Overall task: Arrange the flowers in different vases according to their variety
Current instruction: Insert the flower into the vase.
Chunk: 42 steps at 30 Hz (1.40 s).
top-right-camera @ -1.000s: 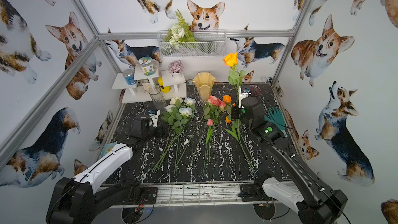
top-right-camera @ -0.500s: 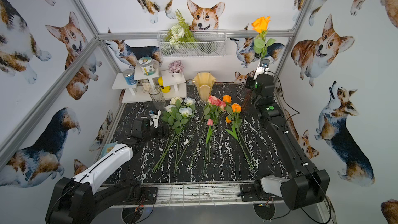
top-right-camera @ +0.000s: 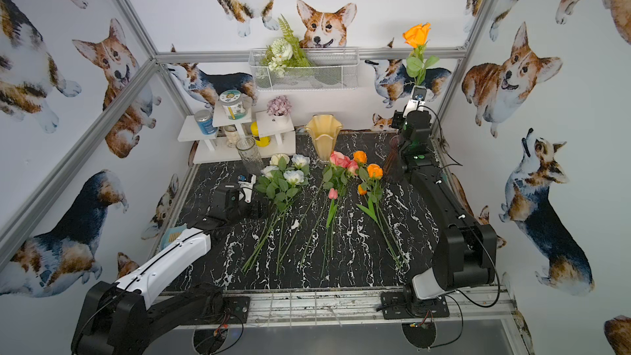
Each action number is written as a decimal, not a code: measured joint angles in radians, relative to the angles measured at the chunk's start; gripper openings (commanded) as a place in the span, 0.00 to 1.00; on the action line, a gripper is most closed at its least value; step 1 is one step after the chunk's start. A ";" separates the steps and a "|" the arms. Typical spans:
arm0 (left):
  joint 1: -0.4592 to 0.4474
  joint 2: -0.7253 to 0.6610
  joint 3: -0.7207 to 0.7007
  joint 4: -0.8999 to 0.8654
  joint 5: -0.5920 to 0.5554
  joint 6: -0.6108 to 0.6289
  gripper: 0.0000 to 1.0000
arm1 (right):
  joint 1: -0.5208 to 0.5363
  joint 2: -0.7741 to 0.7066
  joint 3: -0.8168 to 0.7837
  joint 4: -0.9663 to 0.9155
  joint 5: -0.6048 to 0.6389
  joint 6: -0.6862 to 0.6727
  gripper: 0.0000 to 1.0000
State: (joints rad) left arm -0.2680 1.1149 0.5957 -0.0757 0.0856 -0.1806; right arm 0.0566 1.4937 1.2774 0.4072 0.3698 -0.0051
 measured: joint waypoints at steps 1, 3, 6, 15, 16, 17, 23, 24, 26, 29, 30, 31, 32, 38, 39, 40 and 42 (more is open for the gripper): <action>0.000 0.000 0.000 -0.001 -0.001 0.000 1.00 | 0.000 0.010 -0.001 0.018 0.000 -0.001 0.00; 0.000 0.000 0.000 -0.002 -0.003 0.000 1.00 | -0.001 0.026 -0.005 0.054 0.000 -0.003 0.00; 0.000 0.000 0.000 -0.004 -0.004 0.001 1.00 | -0.001 0.043 -0.013 0.089 0.000 -0.004 0.00; -0.001 0.001 0.000 -0.004 -0.011 0.004 1.00 | -0.005 0.065 -0.064 0.112 0.022 -0.024 0.00; -0.001 0.001 0.000 -0.004 -0.012 0.004 1.00 | -0.007 0.069 -0.064 0.116 0.023 -0.025 0.00; -0.002 0.001 0.000 -0.004 -0.012 0.004 1.00 | -0.012 0.076 -0.061 0.122 0.023 -0.026 0.00; -0.005 0.000 0.000 -0.010 -0.028 0.004 1.00 | -0.026 0.112 -0.034 0.122 0.026 -0.026 0.00; -0.006 0.000 0.000 -0.011 -0.029 0.004 1.00 | -0.026 0.115 -0.034 0.122 0.025 -0.025 0.00; -0.008 0.000 0.000 -0.011 -0.029 0.004 1.00 | -0.026 0.117 -0.037 0.123 0.025 -0.023 0.00; -0.008 0.001 0.000 -0.011 -0.032 0.004 1.00 | -0.025 0.117 -0.057 0.127 0.025 -0.019 0.00; -0.008 0.002 0.000 -0.011 -0.033 0.004 1.00 | -0.025 0.116 -0.067 0.127 0.025 -0.016 0.00; -0.008 0.003 0.000 -0.011 -0.034 0.004 1.00 | -0.025 0.115 -0.076 0.127 0.025 -0.014 0.00; -0.009 0.005 0.000 -0.011 -0.034 0.004 1.00 | -0.025 0.113 -0.086 0.127 0.025 -0.013 0.00; -0.011 0.005 0.000 -0.011 -0.038 0.004 1.00 | -0.025 0.097 -0.136 0.127 0.026 0.002 0.56; -0.012 0.005 0.000 -0.011 -0.040 0.004 1.00 | -0.025 0.092 -0.144 0.127 0.026 0.004 0.59; -0.012 0.005 0.000 -0.011 -0.041 0.004 1.00 | -0.025 0.086 -0.151 0.128 0.026 0.004 0.61; -0.013 0.004 0.000 -0.011 -0.048 0.004 1.00 | -0.025 0.072 -0.163 0.128 0.027 0.008 0.62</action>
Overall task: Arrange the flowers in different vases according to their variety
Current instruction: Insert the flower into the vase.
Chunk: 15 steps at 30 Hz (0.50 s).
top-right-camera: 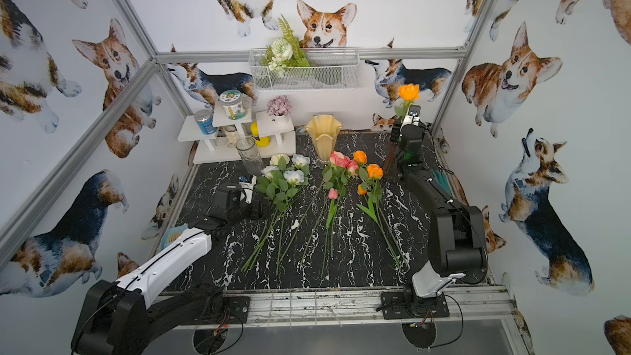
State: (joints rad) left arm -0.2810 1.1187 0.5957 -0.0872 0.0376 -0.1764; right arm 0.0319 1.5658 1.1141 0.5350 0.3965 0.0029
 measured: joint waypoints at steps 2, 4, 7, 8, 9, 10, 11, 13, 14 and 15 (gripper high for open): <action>-0.001 0.000 0.000 -0.001 -0.005 0.000 1.00 | 0.000 -0.013 -0.008 0.000 0.000 0.013 0.62; -0.002 -0.001 0.000 -0.001 -0.006 0.000 1.00 | 0.000 -0.026 -0.015 0.000 0.003 0.014 0.62; -0.006 -0.002 0.000 -0.001 -0.007 0.000 1.00 | 0.000 -0.042 -0.027 0.000 0.003 0.018 0.62; -0.007 -0.002 0.000 -0.003 -0.007 0.000 1.00 | 0.000 -0.047 -0.032 0.000 0.003 0.019 0.67; -0.007 -0.003 0.000 -0.005 -0.007 0.000 1.00 | 0.000 -0.051 -0.036 -0.001 0.003 0.022 0.70; -0.007 -0.005 0.000 -0.006 -0.009 0.000 1.00 | 0.000 -0.059 -0.042 -0.002 0.002 0.025 0.73; -0.008 -0.005 0.000 -0.006 -0.013 0.000 1.00 | 0.000 -0.068 -0.046 -0.009 0.002 0.028 0.75; -0.009 -0.004 0.000 -0.008 -0.021 0.000 1.00 | 0.000 -0.091 -0.056 -0.023 0.001 0.044 0.78; -0.009 -0.002 0.002 -0.013 -0.028 0.000 1.00 | 0.000 -0.108 -0.063 -0.033 -0.005 0.050 0.79; -0.009 0.001 0.004 -0.015 -0.034 0.000 1.00 | 0.000 -0.123 -0.069 -0.041 -0.005 0.060 0.79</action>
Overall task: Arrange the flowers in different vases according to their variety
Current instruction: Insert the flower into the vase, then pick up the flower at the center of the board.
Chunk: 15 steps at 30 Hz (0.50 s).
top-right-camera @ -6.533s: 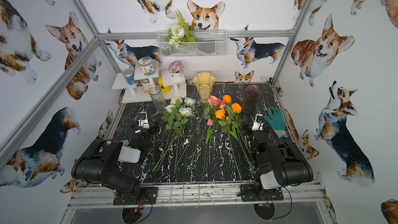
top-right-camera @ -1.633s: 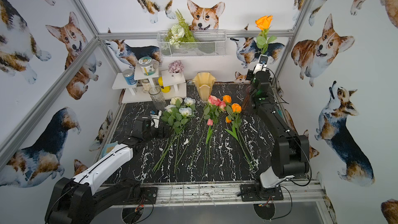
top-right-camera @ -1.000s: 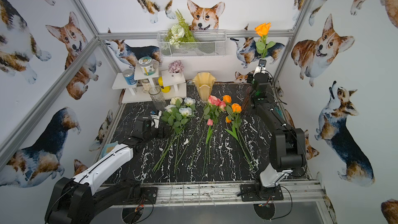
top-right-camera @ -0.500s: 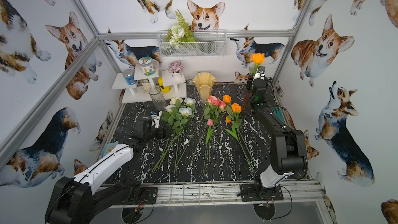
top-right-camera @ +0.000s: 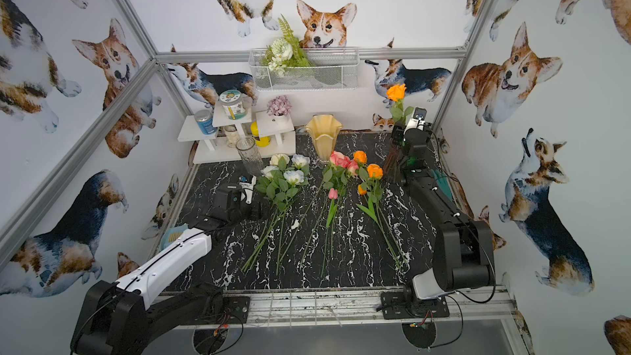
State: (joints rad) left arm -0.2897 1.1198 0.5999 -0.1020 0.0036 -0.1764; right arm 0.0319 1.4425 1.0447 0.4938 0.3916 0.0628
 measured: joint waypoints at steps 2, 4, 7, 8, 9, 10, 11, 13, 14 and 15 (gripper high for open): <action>-0.001 0.011 0.004 -0.008 -0.009 0.000 0.99 | 0.000 -0.035 -0.013 -0.029 -0.004 0.017 0.81; -0.011 0.026 0.010 -0.025 -0.027 -0.001 0.98 | 0.000 -0.072 -0.027 -0.071 -0.014 0.044 0.81; -0.057 0.051 0.023 -0.052 -0.050 -0.002 0.96 | 0.000 -0.128 -0.053 -0.147 -0.039 0.087 0.82; -0.071 0.058 0.024 -0.057 -0.050 -0.005 0.95 | 0.000 -0.144 -0.060 -0.173 -0.053 0.098 0.83; -0.093 0.068 0.026 -0.065 -0.050 -0.016 0.95 | 0.000 -0.161 -0.068 -0.203 -0.065 0.115 0.83; -0.119 0.078 0.026 -0.075 -0.053 -0.032 0.95 | 0.000 -0.176 -0.074 -0.234 -0.083 0.128 0.83; -0.139 0.087 0.025 -0.085 -0.055 -0.046 0.94 | 0.000 -0.188 -0.078 -0.263 -0.098 0.144 0.83; -0.180 0.101 0.014 -0.094 -0.061 -0.087 0.93 | 0.000 -0.210 -0.083 -0.328 -0.144 0.171 0.83; -0.190 0.108 0.010 -0.097 -0.062 -0.101 0.93 | 0.000 -0.219 -0.086 -0.355 -0.167 0.179 0.83; -0.196 0.115 0.006 -0.102 -0.068 -0.117 0.92 | 0.001 -0.231 -0.090 -0.384 -0.194 0.194 0.83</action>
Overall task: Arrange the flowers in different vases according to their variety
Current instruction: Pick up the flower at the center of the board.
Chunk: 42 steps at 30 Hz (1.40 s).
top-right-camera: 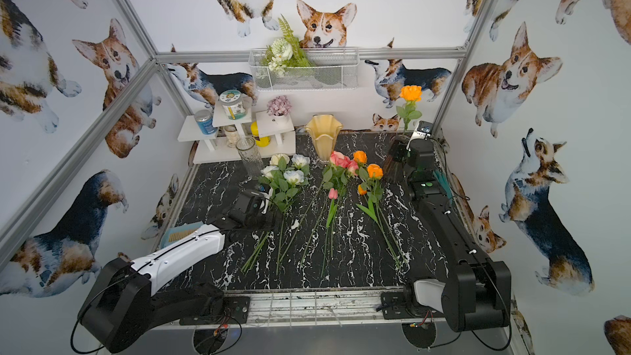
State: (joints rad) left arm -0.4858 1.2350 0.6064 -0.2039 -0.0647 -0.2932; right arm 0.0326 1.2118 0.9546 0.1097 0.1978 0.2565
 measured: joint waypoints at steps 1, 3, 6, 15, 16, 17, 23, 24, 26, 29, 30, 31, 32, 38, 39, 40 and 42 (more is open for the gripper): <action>-0.003 0.011 0.000 -0.008 -0.008 -0.011 0.91 | 0.000 -0.012 -0.006 -0.027 -0.026 0.006 0.83; -0.007 0.039 0.021 -0.036 -0.023 -0.027 0.88 | 0.007 -0.040 -0.019 -0.078 -0.075 0.026 0.83; -0.009 0.079 0.076 -0.086 -0.043 -0.026 0.83 | 0.024 -0.085 -0.039 -0.141 -0.135 0.037 0.82; -0.011 0.186 0.211 -0.221 -0.001 0.000 0.76 | 0.039 -0.203 -0.093 -0.271 -0.224 0.065 0.81; -0.013 0.200 0.222 -0.240 0.008 0.000 0.75 | 0.039 -0.211 -0.097 -0.281 -0.225 0.070 0.81; -0.014 0.210 0.232 -0.256 0.016 0.000 0.75 | 0.039 -0.217 -0.101 -0.291 -0.227 0.070 0.81; -0.018 0.279 0.293 -0.338 0.019 0.016 0.51 | 0.039 -0.239 -0.113 -0.321 -0.249 0.072 0.79; -0.018 0.287 0.298 -0.349 0.018 0.021 0.49 | 0.039 -0.240 -0.113 -0.323 -0.249 0.072 0.78; -0.018 0.298 0.306 -0.367 0.013 0.026 0.49 | 0.039 -0.240 -0.114 -0.326 -0.253 0.072 0.78; -0.018 0.314 0.315 -0.388 0.005 0.027 0.49 | 0.039 -0.240 -0.114 -0.327 -0.261 0.073 0.77; -0.018 0.325 0.319 -0.392 0.000 0.028 0.49 | 0.039 -0.241 -0.115 -0.327 -0.262 0.076 0.76; -0.018 0.335 0.323 -0.397 -0.001 0.030 0.48 | 0.039 -0.243 -0.118 -0.327 -0.266 0.077 0.76; -0.018 0.343 0.326 -0.401 -0.003 0.031 0.48 | 0.039 -0.244 -0.121 -0.327 -0.272 0.080 0.76; -0.036 0.370 0.347 -0.408 -0.010 0.052 0.44 | 0.039 -0.257 -0.140 -0.327 -0.275 0.098 0.74; -0.040 0.372 0.350 -0.407 -0.010 0.052 0.44 | 0.039 -0.260 -0.143 -0.327 -0.274 0.098 0.74; -0.043 0.375 0.352 -0.407 -0.010 0.052 0.44 | 0.039 -0.263 -0.146 -0.328 -0.274 0.099 0.74; -0.045 0.385 0.355 -0.407 -0.010 0.059 0.43 | 0.039 -0.267 -0.151 -0.328 -0.272 0.100 0.74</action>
State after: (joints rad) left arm -0.5312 1.6199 0.9615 -0.6113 -0.0746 -0.2340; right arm 0.0719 0.9443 0.8036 -0.2180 -0.0738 0.3561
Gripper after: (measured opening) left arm 0.435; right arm 0.742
